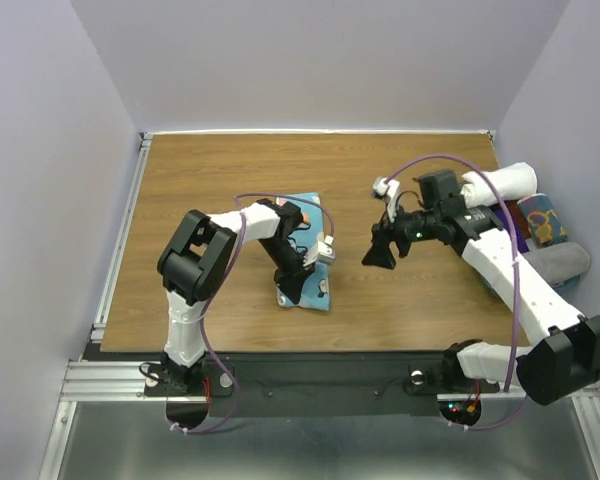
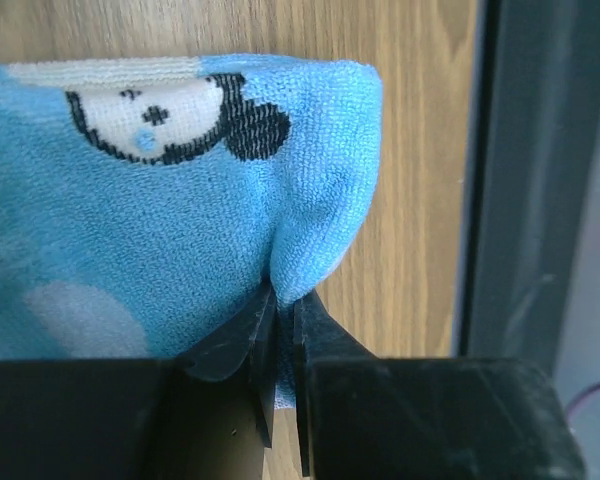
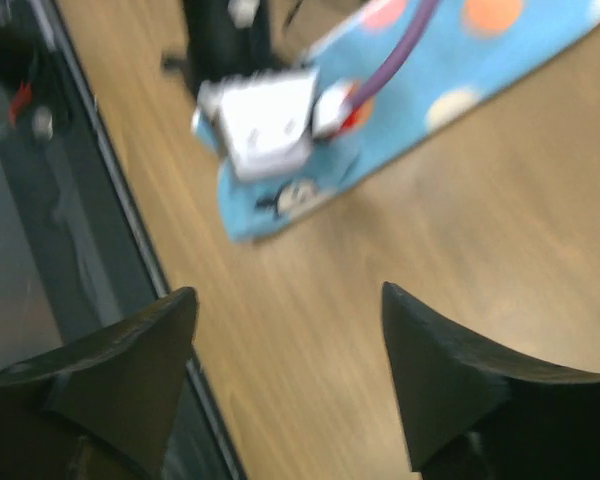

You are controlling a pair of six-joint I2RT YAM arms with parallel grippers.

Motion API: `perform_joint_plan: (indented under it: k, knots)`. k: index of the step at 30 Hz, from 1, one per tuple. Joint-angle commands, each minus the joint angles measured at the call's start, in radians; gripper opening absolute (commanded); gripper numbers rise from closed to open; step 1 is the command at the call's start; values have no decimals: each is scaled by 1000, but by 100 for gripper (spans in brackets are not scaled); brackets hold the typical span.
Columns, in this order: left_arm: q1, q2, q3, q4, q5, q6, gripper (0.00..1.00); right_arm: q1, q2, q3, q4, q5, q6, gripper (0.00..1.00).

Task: Roll the towels
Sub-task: Roll the towel

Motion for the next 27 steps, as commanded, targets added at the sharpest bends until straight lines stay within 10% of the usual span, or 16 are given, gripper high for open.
perform_joint_plan:
  k: [1, 10, 27]
  knots:
    - [44, 123, 92, -188, 66, 107, 17, 99, 43, 43, -276, 79, -195, 75]
    - [78, 292, 220, -272, 66, 127, 20, 428, 99, -78, 67, 437, -46, 69]
    - [94, 324, 269, -272, 75, 118, 29, 696, 403, -132, 479, 586, -37, 73]
